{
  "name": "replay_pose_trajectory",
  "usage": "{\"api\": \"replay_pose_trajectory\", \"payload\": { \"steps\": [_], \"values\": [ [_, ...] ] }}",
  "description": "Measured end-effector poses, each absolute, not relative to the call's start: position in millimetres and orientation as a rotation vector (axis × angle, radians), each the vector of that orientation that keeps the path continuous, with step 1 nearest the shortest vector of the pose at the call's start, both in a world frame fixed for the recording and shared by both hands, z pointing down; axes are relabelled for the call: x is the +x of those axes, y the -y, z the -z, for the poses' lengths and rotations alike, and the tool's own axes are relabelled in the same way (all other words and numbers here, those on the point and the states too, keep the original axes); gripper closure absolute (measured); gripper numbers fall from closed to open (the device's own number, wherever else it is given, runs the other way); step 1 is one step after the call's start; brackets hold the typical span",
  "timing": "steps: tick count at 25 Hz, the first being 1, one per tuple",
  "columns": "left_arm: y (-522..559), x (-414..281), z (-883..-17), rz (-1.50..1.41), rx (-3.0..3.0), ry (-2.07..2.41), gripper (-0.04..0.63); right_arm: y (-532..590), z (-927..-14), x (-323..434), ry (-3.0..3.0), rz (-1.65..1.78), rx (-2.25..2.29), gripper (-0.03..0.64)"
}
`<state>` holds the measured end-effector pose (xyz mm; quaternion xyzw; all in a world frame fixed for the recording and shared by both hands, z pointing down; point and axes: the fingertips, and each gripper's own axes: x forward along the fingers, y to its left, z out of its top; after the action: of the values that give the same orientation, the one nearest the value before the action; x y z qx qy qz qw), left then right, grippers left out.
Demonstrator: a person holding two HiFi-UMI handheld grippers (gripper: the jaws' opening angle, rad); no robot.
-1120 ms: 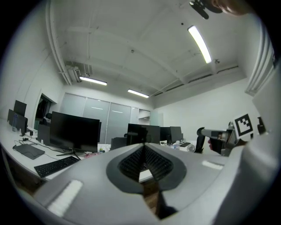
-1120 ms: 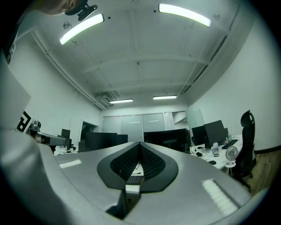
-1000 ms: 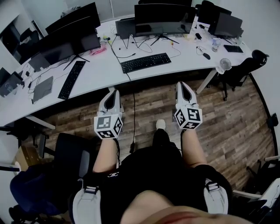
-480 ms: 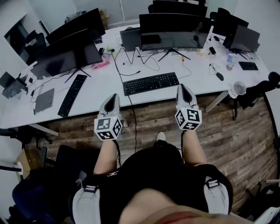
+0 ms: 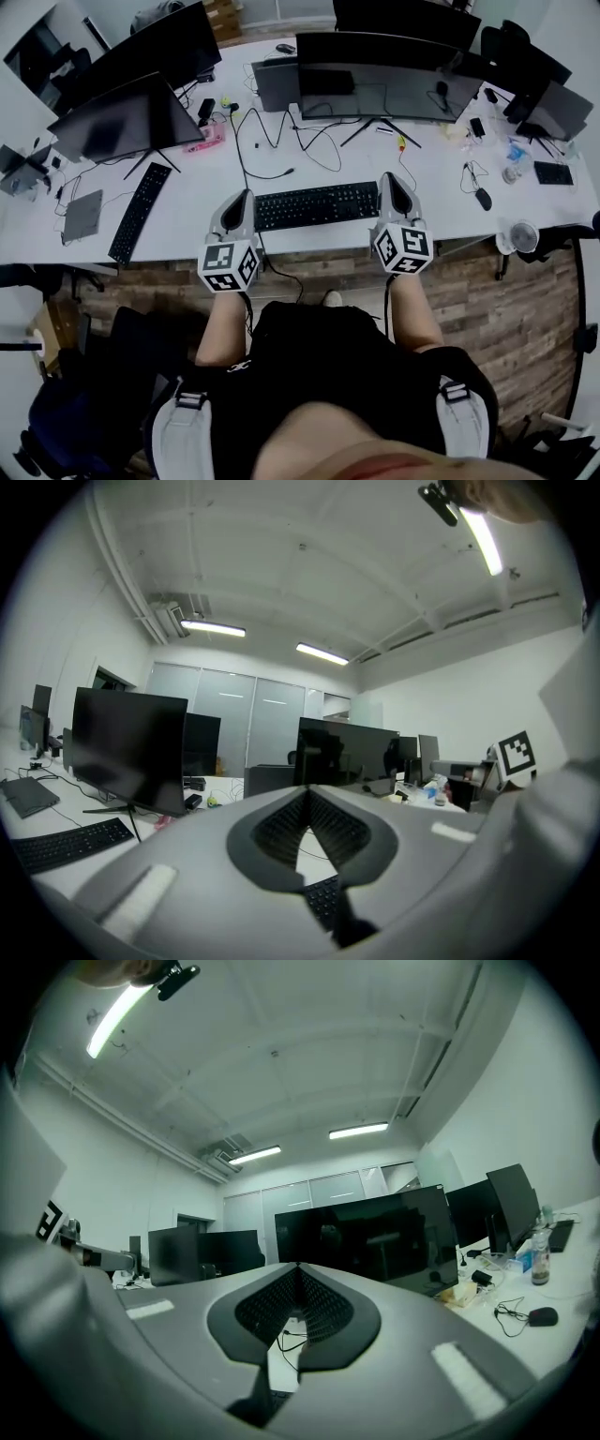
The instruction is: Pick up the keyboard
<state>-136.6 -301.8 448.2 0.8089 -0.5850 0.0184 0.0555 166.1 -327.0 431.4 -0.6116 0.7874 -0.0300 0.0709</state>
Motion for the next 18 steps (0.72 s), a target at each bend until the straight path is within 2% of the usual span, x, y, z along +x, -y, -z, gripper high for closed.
{"api": "replay_pose_trajectory", "payload": {
  "steps": [10,11,12,14,18],
  "values": [
    [366,-180,-479,-0.108,2.356,1.817,0.541,395,-459,171,-2.361,0.126,-1.919,0.620],
    [370,-184,-483,-0.109,2.351,1.809,0.515,401,-462,173,-2.360,0.133,-1.921,0.601],
    [374,-187,-488,-0.112,2.342,1.795,0.472,407,-468,176,-2.362,0.143,-1.927,0.550],
    [381,-195,-506,-0.137,2.304,1.754,0.425,418,-484,183,-2.378,0.181,-1.956,0.530],
    [386,-203,-564,-0.258,2.211,1.659,0.422,435,-538,199,-2.433,0.421,-1.973,0.523]
  ]
}}
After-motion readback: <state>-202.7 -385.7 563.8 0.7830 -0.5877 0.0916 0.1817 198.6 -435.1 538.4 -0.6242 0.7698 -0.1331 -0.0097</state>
